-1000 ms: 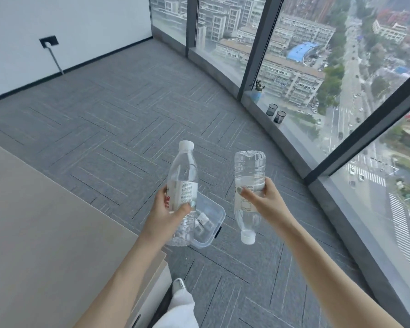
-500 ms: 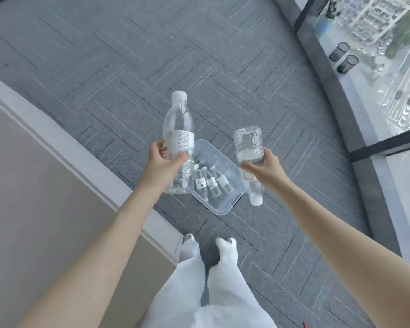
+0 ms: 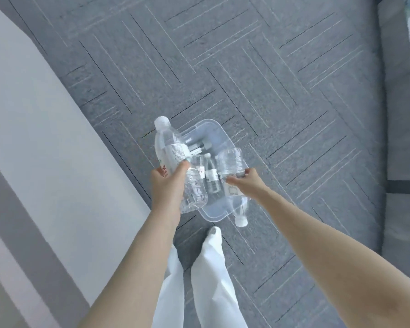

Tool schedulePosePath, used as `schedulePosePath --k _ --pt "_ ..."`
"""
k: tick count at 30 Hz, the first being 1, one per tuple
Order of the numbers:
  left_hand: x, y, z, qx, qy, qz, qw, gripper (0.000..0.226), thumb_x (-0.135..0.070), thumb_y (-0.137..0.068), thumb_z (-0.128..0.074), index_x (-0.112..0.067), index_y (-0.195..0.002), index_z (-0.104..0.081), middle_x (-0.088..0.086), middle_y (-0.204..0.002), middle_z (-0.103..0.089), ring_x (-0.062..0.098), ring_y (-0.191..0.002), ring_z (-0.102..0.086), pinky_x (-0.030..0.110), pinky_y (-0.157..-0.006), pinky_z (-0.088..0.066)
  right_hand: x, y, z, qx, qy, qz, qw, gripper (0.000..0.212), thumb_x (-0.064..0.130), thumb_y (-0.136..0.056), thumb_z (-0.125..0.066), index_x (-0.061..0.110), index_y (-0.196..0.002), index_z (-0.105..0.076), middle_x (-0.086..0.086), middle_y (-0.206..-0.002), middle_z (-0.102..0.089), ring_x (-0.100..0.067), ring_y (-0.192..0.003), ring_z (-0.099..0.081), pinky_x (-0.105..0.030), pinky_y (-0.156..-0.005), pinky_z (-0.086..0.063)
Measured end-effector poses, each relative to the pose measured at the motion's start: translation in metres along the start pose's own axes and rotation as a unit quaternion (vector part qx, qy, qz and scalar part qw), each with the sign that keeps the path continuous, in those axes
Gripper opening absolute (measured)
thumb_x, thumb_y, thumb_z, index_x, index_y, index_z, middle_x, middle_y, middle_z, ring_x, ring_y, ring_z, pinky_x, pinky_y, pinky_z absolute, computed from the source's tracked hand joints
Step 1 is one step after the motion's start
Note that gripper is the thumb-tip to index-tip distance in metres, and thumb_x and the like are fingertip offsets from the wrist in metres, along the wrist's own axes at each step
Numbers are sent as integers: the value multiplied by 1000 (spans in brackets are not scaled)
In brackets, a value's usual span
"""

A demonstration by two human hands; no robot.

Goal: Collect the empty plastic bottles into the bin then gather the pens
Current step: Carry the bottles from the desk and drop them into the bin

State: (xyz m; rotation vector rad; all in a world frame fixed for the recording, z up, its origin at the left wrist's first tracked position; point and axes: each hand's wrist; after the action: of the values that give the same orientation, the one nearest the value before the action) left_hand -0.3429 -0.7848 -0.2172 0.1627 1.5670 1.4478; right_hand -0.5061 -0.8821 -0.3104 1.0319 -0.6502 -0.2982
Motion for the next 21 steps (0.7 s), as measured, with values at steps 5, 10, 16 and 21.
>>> schedulePosePath --k 5,10,16,21 --pt "16 -47 -2 -24 -25 -16 999 51 -42 -76 -66 -18 -115 -44 5 -108 -60 23 -96 -61 41 -82 -52 -12 -52 -14 17 58 36 998 72 38 -82 -68 8 -138 -33 5 -87 -52 -7 -70 -51 -29 -75 -50" --pt "18 -81 4 -51 -95 -67 992 50 -41 -80 -64 -20 -120 -44 -2 -102 -60 15 -88 -60 37 -78 -51 -21 -70 -24 87 111 48 989 82 43 -85 -63 11 -147 -21 -10 -148 -36 -27 -130 -43 -36 -103 -37" --pt "23 -102 -1 -39 -174 -101 979 54 -37 -80 -65 -17 -124 -41 -1 -105 -57 12 -82 -59 32 -70 -47 -36 -69 -20 52 92 79 991 66 36 -91 -56 11 -145 -27 -6 -150 -34 -22 -131 -41 -32 -102 -36" --pt "36 -116 -27 15 -238 -82 968 50 -36 -81 -64 -17 -122 -43 3 -114 -56 23 -94 -61 41 -82 -52 -53 -66 -1 31 62 70 995 56 34 -92 -55 14 -141 -37 -2 -145 -42 -19 -128 -45 -35 -104 -35"
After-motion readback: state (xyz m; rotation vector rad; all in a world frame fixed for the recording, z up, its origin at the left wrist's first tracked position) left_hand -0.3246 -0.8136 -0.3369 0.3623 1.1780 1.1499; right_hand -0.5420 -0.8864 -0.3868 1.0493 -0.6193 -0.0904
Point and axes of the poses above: each hand's wrist, its own y-axis away from the middle knuckle, its own z-axis out of the back of the hand, x = y × z
